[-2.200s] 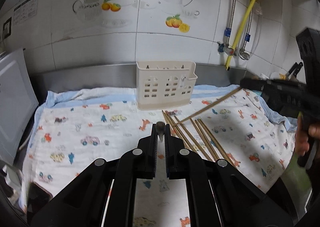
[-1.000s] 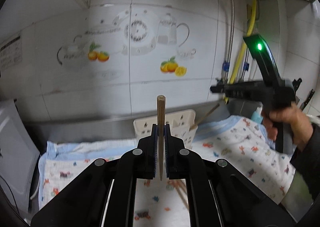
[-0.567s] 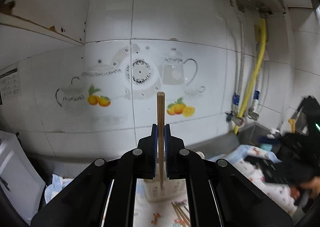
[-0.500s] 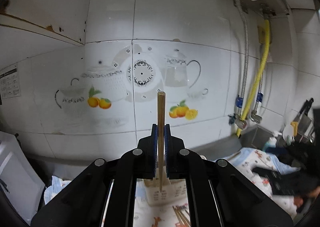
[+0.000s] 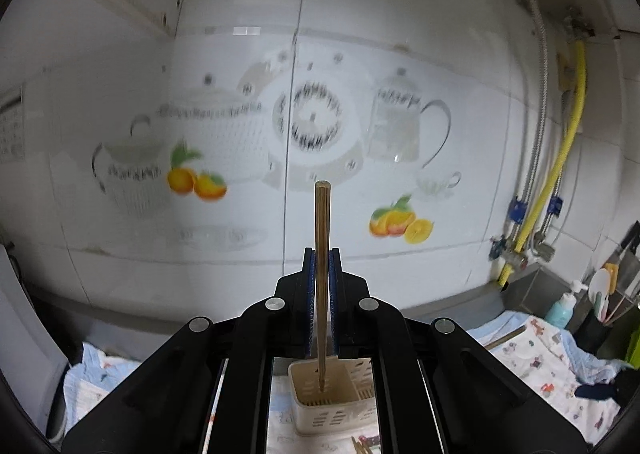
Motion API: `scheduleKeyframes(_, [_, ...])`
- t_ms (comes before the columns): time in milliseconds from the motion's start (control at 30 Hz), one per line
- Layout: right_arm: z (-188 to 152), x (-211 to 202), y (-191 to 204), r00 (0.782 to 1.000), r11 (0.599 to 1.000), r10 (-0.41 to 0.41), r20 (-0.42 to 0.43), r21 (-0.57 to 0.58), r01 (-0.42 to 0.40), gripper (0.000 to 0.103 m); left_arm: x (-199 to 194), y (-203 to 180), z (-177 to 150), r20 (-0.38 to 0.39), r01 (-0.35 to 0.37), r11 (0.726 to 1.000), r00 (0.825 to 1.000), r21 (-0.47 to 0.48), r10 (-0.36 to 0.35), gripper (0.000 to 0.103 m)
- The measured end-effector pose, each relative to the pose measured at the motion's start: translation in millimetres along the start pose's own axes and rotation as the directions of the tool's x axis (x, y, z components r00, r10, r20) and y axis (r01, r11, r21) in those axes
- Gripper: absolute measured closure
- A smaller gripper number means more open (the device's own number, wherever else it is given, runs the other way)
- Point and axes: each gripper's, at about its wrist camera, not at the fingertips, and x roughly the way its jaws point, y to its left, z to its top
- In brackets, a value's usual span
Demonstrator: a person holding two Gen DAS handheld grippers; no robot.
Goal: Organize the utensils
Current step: 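Lower the left tool's chopstick upright into the beige holder and open, then move the right tool back to the chopsticks and grasp one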
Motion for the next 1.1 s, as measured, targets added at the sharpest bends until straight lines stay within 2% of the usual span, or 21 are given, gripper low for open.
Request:
scheduleKeyframes(267, [-46,-2,8,0.999,1.0,0.004,-0.04,0.024,-0.003,0.036,22,8,-25,-0.088,0.0,1.0,0.996,-0.01,-0.001,0.097])
scheduleKeyframes(400, [-64,-11,9,0.999,0.999,0.0,-0.046,0.046,0.002,0.036,22,9,-26,-0.087,0.005,1.0,0.996,-0.022,-0.007,0.096])
scheduleKeyframes(533, [-83,-19,10,0.998,0.998,-0.008,-0.059,0.066,0.012,0.036,11,8,-21,-0.083,0.013,1.0,0.996,-0.026,-0.015,0.095])
scheduleKeyframes(700, [-113,-28,14,0.996,0.996,0.003,-0.085,0.093,0.005,0.036,-25,10,-20,-0.065,0.017,0.999,0.998,-0.029,-0.019,0.093])
scheduleKeyframes(733, [-121,-30,16,0.996,0.995,0.001,-0.089,0.098,0.008,0.036,-33,11,-22,-0.063,0.016,0.999,0.998,-0.029,-0.018,0.09])
scheduleKeyframes(767, [-126,-31,18,0.995,0.995,-0.001,-0.095,0.099,0.011,0.038,-44,13,-26,-0.066,0.015,0.999,0.998,-0.031,-0.017,0.079])
scheduleKeyframes(833, [-138,-33,21,0.994,0.995,-0.007,-0.105,0.103,0.018,0.042,-62,16,-33,-0.064,0.001,0.999,0.998,-0.042,-0.004,0.065])
scheduleKeyframes(967, [-161,-33,30,0.991,0.995,-0.004,-0.135,0.101,0.018,0.05,-93,21,-55,-0.085,0.011,0.999,0.996,-0.049,-0.015,0.062])
scheduleKeyframes(1100, [-182,-32,35,0.989,0.992,0.013,-0.15,0.127,0.006,0.062,-123,28,-87,-0.122,0.008,0.997,0.992,-0.076,-0.018,0.057])
